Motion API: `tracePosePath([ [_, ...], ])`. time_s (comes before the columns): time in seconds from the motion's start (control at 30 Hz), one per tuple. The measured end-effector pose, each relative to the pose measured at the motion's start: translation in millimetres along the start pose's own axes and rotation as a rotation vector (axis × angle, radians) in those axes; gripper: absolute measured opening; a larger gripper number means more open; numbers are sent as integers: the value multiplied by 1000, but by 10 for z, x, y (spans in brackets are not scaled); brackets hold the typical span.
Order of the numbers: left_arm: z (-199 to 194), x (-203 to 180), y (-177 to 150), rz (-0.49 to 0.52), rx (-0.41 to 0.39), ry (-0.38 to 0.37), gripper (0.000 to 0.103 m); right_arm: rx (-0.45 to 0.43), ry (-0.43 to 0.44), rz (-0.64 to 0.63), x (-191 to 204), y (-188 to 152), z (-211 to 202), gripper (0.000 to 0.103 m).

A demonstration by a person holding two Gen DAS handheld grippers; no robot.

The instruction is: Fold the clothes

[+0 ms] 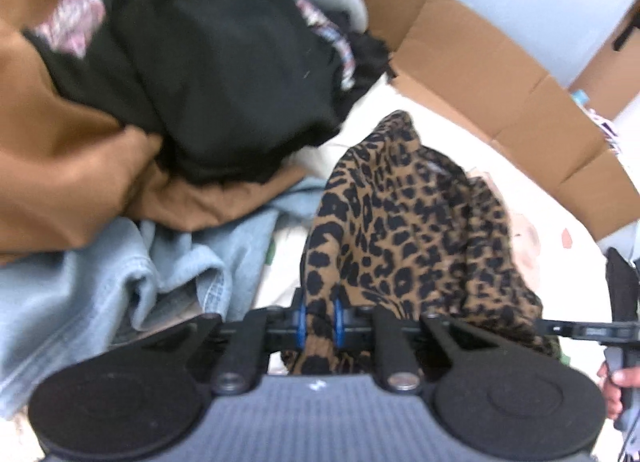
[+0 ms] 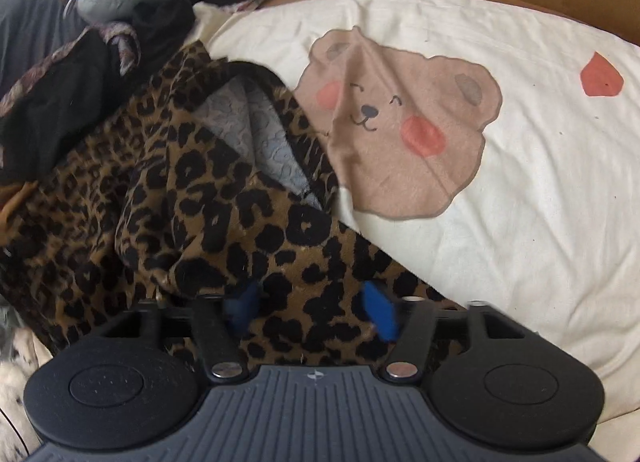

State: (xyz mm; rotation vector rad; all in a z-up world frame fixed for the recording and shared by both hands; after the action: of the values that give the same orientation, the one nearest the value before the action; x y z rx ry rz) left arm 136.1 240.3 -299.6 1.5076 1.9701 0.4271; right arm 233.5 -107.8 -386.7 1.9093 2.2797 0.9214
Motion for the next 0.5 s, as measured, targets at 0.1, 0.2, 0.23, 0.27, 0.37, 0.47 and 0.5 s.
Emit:
tracePosePath([
  [0.1,-213,-51,87,19,-31,0,13,32,6,-36,15,-40,-29,0],
  [0.2,-393,-64,222,28,-71,5,12,32,12,-61,30,-65,-107,0],
  [0.23,-439,-74,286,34,-85,8,12,25,12,-61,27,-57,-138,0],
  [0.27,-500,-82,356,41,-102,11,12,15,8,-58,22,-39,-173,0],
  [0.37,-703,-99,590,68,-148,21,12,-9,28,-1,-35,26,-263,3],
  [0.47,-910,-113,839,100,-192,32,12,-31,56,18,-31,55,-331,4],
  [0.5,-980,-118,922,110,-207,35,12,-35,61,21,-22,56,-338,5],
])
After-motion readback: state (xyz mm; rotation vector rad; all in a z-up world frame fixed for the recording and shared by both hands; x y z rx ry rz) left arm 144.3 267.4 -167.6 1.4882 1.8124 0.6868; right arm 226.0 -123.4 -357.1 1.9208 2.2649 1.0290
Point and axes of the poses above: each gripper's, at about its wrist camera, not at the fingertips, and z roughly the way its jaws point, x to its left, y to its top, the point moved 3 cm from there along z, roughly the way its jaws point, and after that the axes turned 8 degrees about -x, right-handed, at the moved point
